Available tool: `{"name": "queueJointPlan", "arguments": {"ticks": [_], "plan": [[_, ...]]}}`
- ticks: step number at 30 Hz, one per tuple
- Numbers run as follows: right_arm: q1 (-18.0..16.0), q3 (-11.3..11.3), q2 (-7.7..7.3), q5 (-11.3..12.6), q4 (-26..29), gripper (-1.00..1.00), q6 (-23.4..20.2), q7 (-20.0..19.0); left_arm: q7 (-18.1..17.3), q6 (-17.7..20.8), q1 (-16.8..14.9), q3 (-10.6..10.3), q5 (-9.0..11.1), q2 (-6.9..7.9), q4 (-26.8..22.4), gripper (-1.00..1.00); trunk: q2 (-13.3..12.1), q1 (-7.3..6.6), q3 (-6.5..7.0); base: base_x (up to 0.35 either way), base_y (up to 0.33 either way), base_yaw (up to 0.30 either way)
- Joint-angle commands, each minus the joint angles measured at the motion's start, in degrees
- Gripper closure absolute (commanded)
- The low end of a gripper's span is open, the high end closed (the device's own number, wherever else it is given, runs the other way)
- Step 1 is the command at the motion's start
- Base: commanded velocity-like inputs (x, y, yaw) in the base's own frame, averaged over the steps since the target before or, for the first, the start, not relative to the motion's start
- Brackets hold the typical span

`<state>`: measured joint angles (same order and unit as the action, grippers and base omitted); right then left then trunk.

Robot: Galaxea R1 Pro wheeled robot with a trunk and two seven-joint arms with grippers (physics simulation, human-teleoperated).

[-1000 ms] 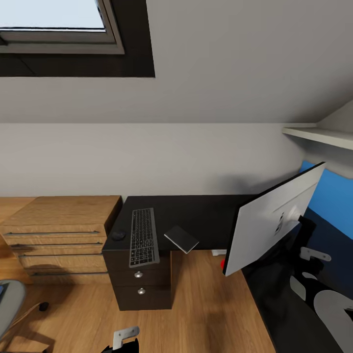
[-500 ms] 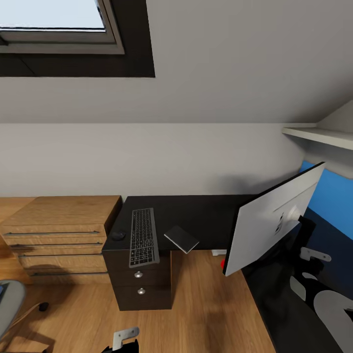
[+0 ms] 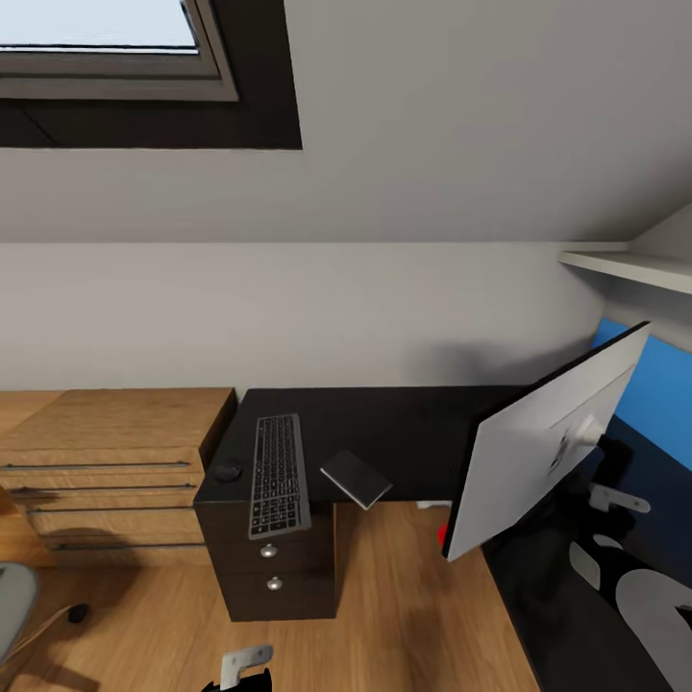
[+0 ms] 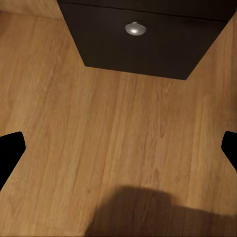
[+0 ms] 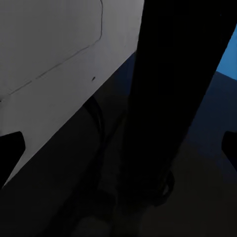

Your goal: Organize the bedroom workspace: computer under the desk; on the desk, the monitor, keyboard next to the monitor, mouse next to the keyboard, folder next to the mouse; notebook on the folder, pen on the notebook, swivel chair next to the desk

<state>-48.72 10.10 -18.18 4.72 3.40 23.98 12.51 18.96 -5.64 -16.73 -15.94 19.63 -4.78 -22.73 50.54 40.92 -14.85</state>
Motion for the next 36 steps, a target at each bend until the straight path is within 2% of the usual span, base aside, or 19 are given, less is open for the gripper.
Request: {"name": "queueJointPlan", "arguments": {"ticks": [1, 14, 36], "plan": [[0.0, -0.1, 0.00, 0.5, -0.1, -1.00, 0.3, -0.1, 0.4, -0.3, -0.1, -0.5, 0.6, 0.04, 0.0, -1.00, 0.1, 0.02, -0.08, 0.099, 0.000, 0.000], [0.0, -0.1, -0.15, 0.5, -0.1, -1.00, 0.2, -0.1, 0.4, -0.2, -0.1, -0.5, 0.7, 0.10, 0.1, -1.00, 0.1, 0.02, -0.08, 0.025, 0.000, 0.000], [0.0, 0.0, -1.59, 0.6, -0.1, -1.00, -0.1, 0.0, 0.3, -0.3, -0.1, -0.5, 0.6, 0.12, 0.1, -1.00, 0.1, 0.02, -0.08, 0.033, 0.000, 0.000]]}}
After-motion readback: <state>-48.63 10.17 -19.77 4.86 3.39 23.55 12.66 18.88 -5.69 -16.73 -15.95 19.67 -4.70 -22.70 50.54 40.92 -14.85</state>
